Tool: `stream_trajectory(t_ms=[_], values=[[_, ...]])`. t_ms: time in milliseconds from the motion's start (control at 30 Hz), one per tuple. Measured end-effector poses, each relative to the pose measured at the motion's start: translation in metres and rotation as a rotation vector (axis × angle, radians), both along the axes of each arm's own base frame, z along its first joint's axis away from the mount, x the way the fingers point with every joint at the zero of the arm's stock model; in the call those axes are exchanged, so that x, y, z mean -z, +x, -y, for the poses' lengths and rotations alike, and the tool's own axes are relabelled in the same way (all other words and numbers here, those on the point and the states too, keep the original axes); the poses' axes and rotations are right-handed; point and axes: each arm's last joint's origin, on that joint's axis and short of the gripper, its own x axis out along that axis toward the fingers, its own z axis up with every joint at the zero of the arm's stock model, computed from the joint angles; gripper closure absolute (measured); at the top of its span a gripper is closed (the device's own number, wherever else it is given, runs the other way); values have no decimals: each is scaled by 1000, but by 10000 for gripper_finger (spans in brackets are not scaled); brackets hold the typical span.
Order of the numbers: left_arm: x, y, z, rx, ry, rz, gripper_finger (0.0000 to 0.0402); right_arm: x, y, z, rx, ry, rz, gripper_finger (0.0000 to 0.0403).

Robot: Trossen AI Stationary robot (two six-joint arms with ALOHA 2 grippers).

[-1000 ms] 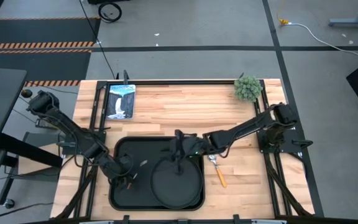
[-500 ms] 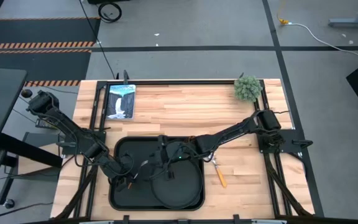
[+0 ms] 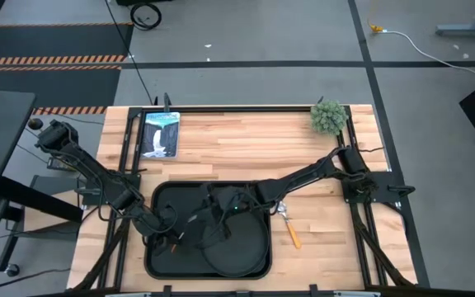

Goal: Pick and place plate/cup/fork/spoon on tray
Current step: Put the orange fork on the black tray to the left of the black tray

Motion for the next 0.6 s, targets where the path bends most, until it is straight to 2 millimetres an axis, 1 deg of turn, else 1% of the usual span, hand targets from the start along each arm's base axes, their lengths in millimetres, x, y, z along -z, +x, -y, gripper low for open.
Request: stream_trajectory(t_ms=[167, 300, 600], values=[[-1, 0, 0, 3, -3, 8, 359, -1, 1, 3, -22, -15, 16, 261], [-2, 1, 1, 16, 2, 28, 359, -3, 2, 3, -48, -49, 41, 284], [-6, 4, 2, 21, 24, 103, 359, -5, 3, 3, -66, -47, 67, 339]])
